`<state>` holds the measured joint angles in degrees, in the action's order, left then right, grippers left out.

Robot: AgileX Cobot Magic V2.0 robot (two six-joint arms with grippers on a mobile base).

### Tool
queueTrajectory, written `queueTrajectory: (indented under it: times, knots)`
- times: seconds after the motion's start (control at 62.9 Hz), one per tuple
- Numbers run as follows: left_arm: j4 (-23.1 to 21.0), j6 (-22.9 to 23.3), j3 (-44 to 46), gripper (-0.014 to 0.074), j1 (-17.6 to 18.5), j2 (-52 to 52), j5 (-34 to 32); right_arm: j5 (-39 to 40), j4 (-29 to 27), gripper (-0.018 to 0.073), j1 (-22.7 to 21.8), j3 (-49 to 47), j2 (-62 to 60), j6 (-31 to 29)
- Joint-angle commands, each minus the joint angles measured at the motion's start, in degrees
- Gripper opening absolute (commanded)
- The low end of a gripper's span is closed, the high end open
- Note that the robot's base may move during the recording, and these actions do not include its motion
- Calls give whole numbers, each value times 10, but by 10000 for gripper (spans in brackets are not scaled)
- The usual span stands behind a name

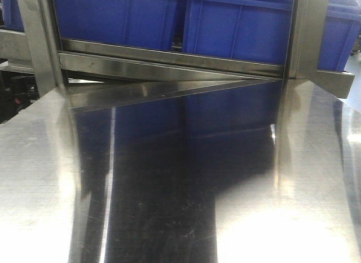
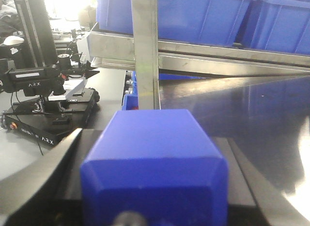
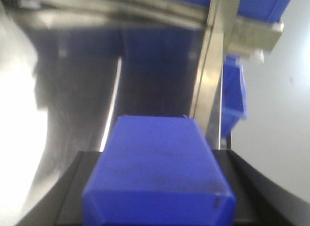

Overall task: Pick and sort blue part to right shelf
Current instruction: 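Lift the blue block with the right gripper, holding both blocks, then drive the base away from the table holding both blocks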

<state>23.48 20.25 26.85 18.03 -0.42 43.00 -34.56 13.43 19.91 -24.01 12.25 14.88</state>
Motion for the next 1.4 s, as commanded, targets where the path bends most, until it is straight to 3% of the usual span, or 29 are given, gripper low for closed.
queueTrajectory:
  times: [0.0,0.238,1.382]
  knots:
    - [11,5,16,314,2,1,-45,45,17,249,0,-18,-46,-18]
    - [11,5,16,314,2,1,-45,51,17,249,0,-19,-140,-31]
    - [11,5,16,314,2,1,-45,59,19,249,0,-19,-140,-31]
